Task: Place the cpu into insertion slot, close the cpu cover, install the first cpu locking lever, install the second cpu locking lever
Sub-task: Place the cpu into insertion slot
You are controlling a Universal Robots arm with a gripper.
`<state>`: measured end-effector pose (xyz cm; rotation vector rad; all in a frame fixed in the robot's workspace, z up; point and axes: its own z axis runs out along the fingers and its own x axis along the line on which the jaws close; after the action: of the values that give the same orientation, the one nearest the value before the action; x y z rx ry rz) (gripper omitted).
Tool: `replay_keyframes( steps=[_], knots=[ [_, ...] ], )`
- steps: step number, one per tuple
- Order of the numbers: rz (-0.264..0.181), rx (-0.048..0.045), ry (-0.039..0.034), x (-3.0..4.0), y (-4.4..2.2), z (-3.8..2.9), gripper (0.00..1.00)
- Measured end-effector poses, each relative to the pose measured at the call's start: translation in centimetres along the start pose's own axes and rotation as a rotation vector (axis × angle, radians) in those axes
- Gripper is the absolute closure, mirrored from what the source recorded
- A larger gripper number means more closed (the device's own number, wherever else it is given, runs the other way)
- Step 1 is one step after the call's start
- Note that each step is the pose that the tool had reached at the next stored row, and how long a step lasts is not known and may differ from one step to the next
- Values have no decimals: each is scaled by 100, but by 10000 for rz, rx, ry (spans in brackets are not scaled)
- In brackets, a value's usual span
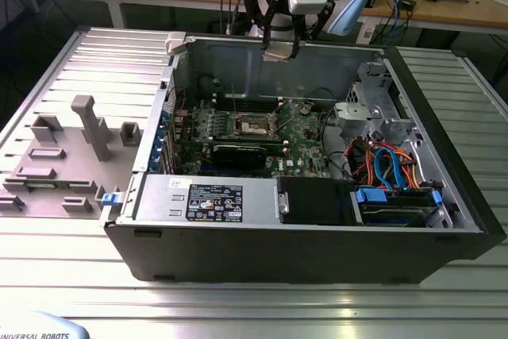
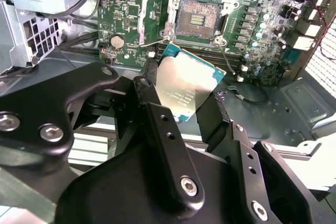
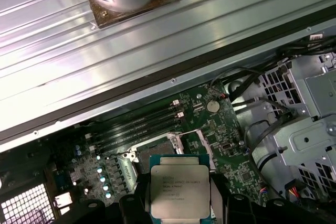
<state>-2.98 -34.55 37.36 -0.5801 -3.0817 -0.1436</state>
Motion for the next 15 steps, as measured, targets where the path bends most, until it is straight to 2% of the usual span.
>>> replay_keyframes(
  steps=[15],
  knots=[
    [250,-5,-23,0,0,0,46]
  ],
)
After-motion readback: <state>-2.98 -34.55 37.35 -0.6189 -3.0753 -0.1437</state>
